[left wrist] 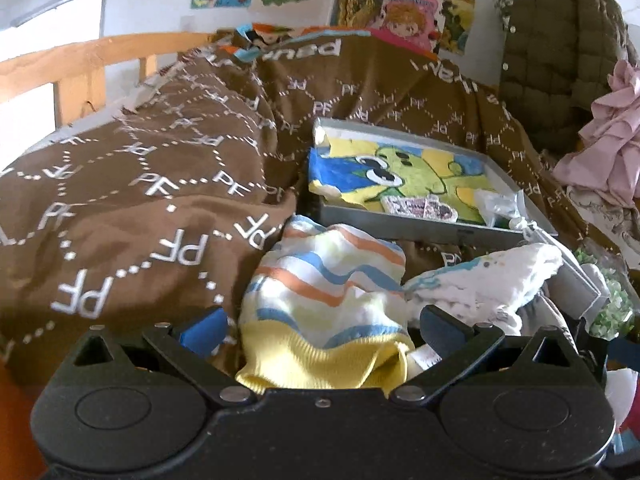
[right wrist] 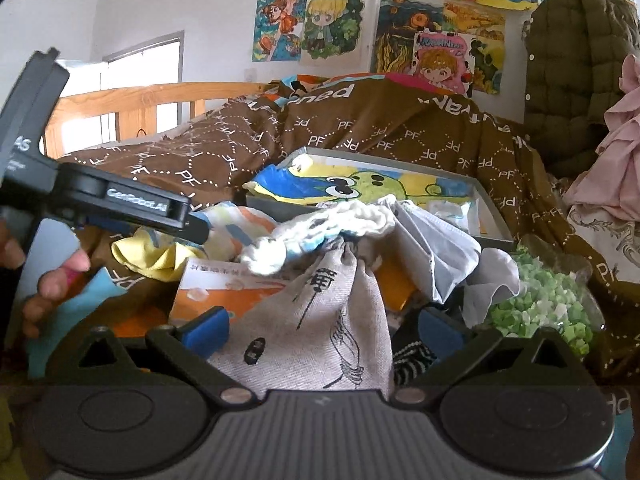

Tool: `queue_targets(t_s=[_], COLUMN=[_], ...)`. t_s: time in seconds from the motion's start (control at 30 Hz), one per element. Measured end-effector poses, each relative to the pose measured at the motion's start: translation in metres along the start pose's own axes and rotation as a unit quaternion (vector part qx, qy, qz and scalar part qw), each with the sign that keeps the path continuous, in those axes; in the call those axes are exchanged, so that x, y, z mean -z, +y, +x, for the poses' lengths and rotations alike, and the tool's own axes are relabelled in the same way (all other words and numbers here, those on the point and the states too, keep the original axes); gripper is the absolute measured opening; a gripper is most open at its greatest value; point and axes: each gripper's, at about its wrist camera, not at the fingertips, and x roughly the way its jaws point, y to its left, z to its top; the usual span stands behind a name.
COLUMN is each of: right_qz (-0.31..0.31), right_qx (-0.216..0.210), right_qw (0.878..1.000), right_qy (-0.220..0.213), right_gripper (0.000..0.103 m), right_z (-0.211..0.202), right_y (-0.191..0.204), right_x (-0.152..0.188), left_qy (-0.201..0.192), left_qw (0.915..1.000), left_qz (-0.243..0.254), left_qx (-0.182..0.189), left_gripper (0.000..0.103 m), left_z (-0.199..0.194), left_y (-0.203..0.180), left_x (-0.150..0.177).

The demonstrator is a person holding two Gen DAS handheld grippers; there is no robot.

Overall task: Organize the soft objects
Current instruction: 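Move left gripper to the pastel striped sock while right gripper approaches the grey drawstring bag, then close left gripper on the striped sock while right gripper closes on the grey bag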

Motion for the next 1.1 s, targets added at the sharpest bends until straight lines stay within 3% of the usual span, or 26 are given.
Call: queue_targets(t_s=[0.17,0.33,0.47,0.67,0.87,1.1], right_qz=[0.011,0.027,0.059,0.073,0.076,0.088], right_qx=[-0.013,-0.024,-0.042,-0.044,-0.048,-0.057], right_qw=[1.0,0.999,0.997,0.996,0.996,0.994], right_qy=[0.003,0.0,0.013,0.019,0.019,0.024], right_gripper=[0.103,0.102,0.096,0.085,0.081,0.072], right_z=[0.008,0.016,0.02,0.02,0.019,0.02], right_y=[0.0,0.0,-0.005,-0.011,-0.011,-0.013], right_x=[-0.001,-0.003,-0.005,-0.006,-0.005,-0.008], left_qy=[0.032,0.058,0.084,0.087,0.082,0.075], left_qw=[0.9993,0.998,0.9957,0.9951,0.9956,0.9964], left_qz=[0.015,-0.016,-0.039,-0.046,-0.044,-0.04], left_qx=[0.013,0.02,0.009,0.01,-0.005,0.0], left_gripper=[0.102,0.1,0.095,0.091,0.075,0.049], left_z=[0.018,0.031,0.044,0.047,0.044,0.042], left_y=[-0.003,0.003,0.01,0.013,0.014,0.013], left_x=[-0.006,-0.009,-0.009,-0.007,-0.004,-0.002])
